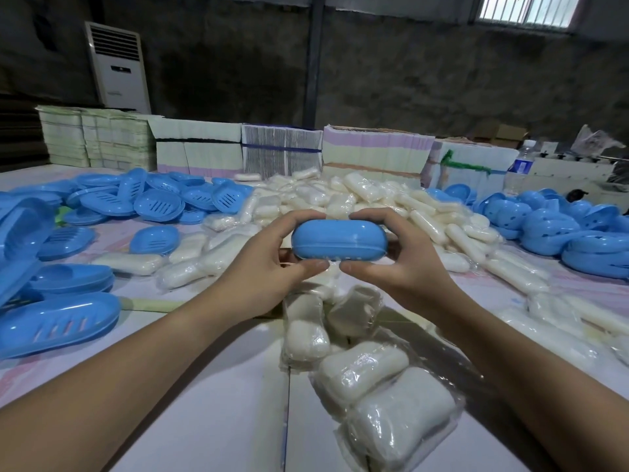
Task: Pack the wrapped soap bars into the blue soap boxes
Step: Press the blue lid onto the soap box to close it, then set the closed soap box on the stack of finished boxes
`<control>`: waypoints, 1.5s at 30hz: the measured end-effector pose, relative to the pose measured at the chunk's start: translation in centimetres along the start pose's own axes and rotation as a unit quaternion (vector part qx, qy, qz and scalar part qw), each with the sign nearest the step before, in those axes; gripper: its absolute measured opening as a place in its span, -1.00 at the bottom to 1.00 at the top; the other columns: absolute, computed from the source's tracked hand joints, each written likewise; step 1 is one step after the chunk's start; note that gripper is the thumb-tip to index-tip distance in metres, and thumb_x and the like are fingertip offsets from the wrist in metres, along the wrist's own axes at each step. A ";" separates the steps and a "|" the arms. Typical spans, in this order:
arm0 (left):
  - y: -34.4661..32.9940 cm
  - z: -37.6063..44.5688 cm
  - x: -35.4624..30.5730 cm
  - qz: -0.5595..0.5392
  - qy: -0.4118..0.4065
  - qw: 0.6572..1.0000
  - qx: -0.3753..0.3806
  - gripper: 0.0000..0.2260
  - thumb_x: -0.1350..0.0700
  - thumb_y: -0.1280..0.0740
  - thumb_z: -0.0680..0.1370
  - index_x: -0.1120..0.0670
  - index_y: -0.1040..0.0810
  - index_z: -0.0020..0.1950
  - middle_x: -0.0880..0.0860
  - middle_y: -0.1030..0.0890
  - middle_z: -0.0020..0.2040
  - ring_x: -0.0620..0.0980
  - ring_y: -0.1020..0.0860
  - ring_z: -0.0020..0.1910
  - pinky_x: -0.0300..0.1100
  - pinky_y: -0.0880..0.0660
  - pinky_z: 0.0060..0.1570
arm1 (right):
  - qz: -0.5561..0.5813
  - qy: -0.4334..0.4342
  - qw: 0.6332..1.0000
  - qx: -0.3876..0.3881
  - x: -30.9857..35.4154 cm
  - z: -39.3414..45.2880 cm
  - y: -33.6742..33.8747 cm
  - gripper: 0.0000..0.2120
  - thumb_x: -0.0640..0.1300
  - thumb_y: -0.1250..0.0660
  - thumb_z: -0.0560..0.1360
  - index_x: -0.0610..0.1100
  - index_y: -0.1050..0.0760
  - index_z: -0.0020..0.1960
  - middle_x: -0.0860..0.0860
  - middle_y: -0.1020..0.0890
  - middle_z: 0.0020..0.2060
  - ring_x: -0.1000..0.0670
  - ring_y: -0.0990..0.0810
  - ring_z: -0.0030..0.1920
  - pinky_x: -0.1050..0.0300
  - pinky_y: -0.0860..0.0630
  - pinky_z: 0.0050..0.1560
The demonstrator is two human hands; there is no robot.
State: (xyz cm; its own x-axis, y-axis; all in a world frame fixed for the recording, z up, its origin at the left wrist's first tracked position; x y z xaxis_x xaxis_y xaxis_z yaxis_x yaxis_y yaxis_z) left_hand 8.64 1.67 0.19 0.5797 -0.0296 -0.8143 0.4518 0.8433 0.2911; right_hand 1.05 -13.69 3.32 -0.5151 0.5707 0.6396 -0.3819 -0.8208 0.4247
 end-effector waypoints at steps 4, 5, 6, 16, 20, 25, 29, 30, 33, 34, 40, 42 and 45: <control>0.5 0.0 0.0 0.042 -0.010 0.999 -0.014 -0.57 0.00 -0.49 0.40 -0.34 -0.50 0.20 -0.26 -0.57 0.11 0.15 -0.67 -0.09 0.09 -0.64 0.02 | -0.053 0.034 0.998 -0.009 0.4 0.0 0.7 -0.51 -0.23 -0.60 0.31 0.10 -0.51 0.12 0.19 -0.61 0.02 0.10 -0.60 0.05 0.07 -0.55 0.13; 0.7 0.0 -0.1 0.058 -0.015 0.998 -0.017 -0.57 0.01 -0.50 0.41 -0.33 -0.50 0.19 -0.29 -0.57 0.12 0.06 -0.68 -0.08 0.00 -0.65 0.00 | -0.066 0.041 0.997 -0.011 0.4 0.0 0.8 -0.52 -0.23 -0.60 0.32 0.08 -0.52 0.12 0.20 -0.61 0.01 0.12 -0.60 0.04 0.09 -0.55 0.12; 0.8 0.0 -0.2 0.069 -0.020 0.997 -0.019 -0.57 0.04 -0.52 0.43 -0.33 -0.50 0.19 -0.32 -0.57 0.12 0.00 -0.68 -0.05 -0.09 -0.65 -0.02 | -0.077 0.048 0.996 -0.012 0.5 0.0 0.8 -0.54 -0.22 -0.60 0.32 0.06 -0.52 0.12 0.21 -0.61 0.01 0.14 -0.59 0.03 0.12 -0.54 0.11; 1.3 0.0 -1.6 0.150 -0.095 0.983 -0.041 -0.61 0.17 -0.52 0.47 -0.09 -0.53 0.23 -0.20 -0.58 0.11 -0.11 -0.58 0.08 -0.20 -0.58 0.03 | -0.102 0.052 0.993 -0.001 0.5 0.2 0.8 -0.47 -0.18 -0.57 0.36 0.12 -0.47 0.23 0.28 -0.58 0.07 0.14 -0.57 0.05 0.13 -0.53 0.05; 1.3 0.2 -1.1 0.127 -0.090 0.987 -0.039 -0.58 0.16 -0.54 0.46 -0.21 -0.53 0.21 -0.26 -0.59 0.12 -0.16 -0.60 0.09 -0.29 -0.57 0.06 | -0.120 0.049 0.991 -0.016 0.4 0.0 1.2 -0.49 -0.20 -0.58 0.35 0.12 -0.49 0.19 0.32 -0.58 0.03 0.14 -0.56 0.00 0.11 -0.51 0.03; 1.4 0.1 -0.7 0.171 -0.090 0.981 -0.014 -0.61 0.03 -0.51 0.47 -0.31 -0.50 0.20 -0.33 -0.59 0.13 -0.27 -0.57 0.14 -0.33 -0.54 0.12 | -0.113 0.033 0.993 0.003 0.2 0.1 0.9 -0.51 -0.18 -0.58 0.34 0.11 -0.50 0.17 0.25 -0.60 0.02 0.09 -0.57 -0.02 0.01 -0.52 0.02; 1.2 -0.3 -0.8 0.217 -0.102 0.971 -0.010 -0.60 -0.06 -0.46 0.46 -0.21 -0.49 0.28 -0.25 -0.58 0.14 -0.24 -0.57 0.07 -0.18 -0.58 0.01 | -0.037 -0.021 0.997 0.062 -1.0 -0.1 0.7 -0.56 0.01 -0.52 0.32 0.22 -0.52 0.16 0.22 -0.62 0.06 0.04 -0.59 0.09 -0.08 -0.56 0.13; 1.1 -0.3 -1.0 0.226 -0.115 0.967 -0.011 -0.59 -0.08 -0.45 0.45 -0.20 -0.49 0.28 -0.25 -0.57 0.14 -0.22 -0.57 0.06 -0.17 -0.59 -0.05 | -0.017 -0.041 0.996 0.081 -1.3 -0.2 0.4 -0.57 0.10 -0.47 0.33 0.23 -0.51 0.19 0.24 -0.60 0.09 0.05 -0.58 0.12 -0.05 -0.56 0.16; 0.6 -0.6 -1.6 0.243 -0.150 0.958 0.001 -0.58 -0.09 -0.44 0.44 -0.14 -0.51 0.29 -0.23 -0.57 0.14 -0.14 -0.58 0.07 -0.10 -0.60 -0.12 | -0.015 -0.078 0.987 0.143 -2.0 -0.4 -0.7 -0.55 0.25 -0.34 0.37 0.25 -0.50 0.24 0.23 -0.59 0.12 0.06 -0.58 0.14 -0.05 -0.55 0.21; 0.5 -0.7 -1.7 0.248 -0.157 0.956 0.003 -0.57 -0.08 -0.44 0.43 -0.14 -0.52 0.30 -0.22 -0.58 0.13 -0.12 -0.58 0.07 -0.09 -0.60 -0.12 | -0.018 -0.086 0.984 0.156 -2.2 -0.5 -1.0 -0.56 0.26 -0.33 0.37 0.27 -0.50 0.24 0.20 -0.59 0.14 0.04 -0.58 0.13 -0.08 -0.54 0.22; -0.1 -1.0 -2.6 0.234 -0.188 0.954 0.000 -0.53 0.06 -0.57 0.42 -0.22 -0.54 0.26 -0.30 -0.57 0.16 -0.17 -0.58 0.11 -0.25 -0.59 -0.14 | -0.028 -0.105 0.979 0.171 -2.0 -0.6 -0.5 -0.55 0.24 -0.37 0.30 0.32 -0.50 0.19 0.20 -0.60 0.13 0.11 -0.60 0.09 0.10 -0.55 0.18; 0.6 -0.8 -2.1 0.212 -0.161 0.964 -0.018 -0.46 0.11 -0.58 0.42 -0.32 -0.48 0.25 -0.32 -0.54 0.20 -0.23 -0.56 0.14 -0.33 -0.58 -0.11 | -0.071 -0.102 0.983 0.137 -1.6 -0.4 1.0 -0.58 0.25 -0.36 0.33 0.35 -0.47 0.18 0.27 -0.58 0.07 0.18 -0.58 0.02 0.28 -0.53 0.03; 2.0 -0.2 -1.1 0.220 -0.118 0.968 -0.022 -0.53 -0.02 -0.51 0.43 -0.39 -0.45 0.22 -0.33 -0.53 0.22 -0.32 -0.54 0.14 -0.41 -0.54 -0.15 | -0.112 -0.126 0.984 0.049 -2.3 -0.9 5.6 -0.58 0.18 -0.34 0.39 0.23 -0.49 0.25 0.24 -0.59 0.07 0.19 -0.58 -0.02 0.32 -0.52 -0.04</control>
State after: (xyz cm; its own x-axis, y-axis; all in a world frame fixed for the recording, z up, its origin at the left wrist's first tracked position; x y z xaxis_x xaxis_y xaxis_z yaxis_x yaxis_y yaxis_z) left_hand 8.79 3.53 1.56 0.8505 0.2205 -0.4775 0.0996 0.8239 0.5579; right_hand -0.64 -19.57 3.67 -0.2148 0.7233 0.6563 -0.3815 -0.6807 0.6254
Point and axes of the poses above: each hand's wrist, its own z-axis towards the middle knuckle, its own y-axis out of the back of the hand, x = y × z, the point moved 8 cm from there along z, towards the middle knuckle
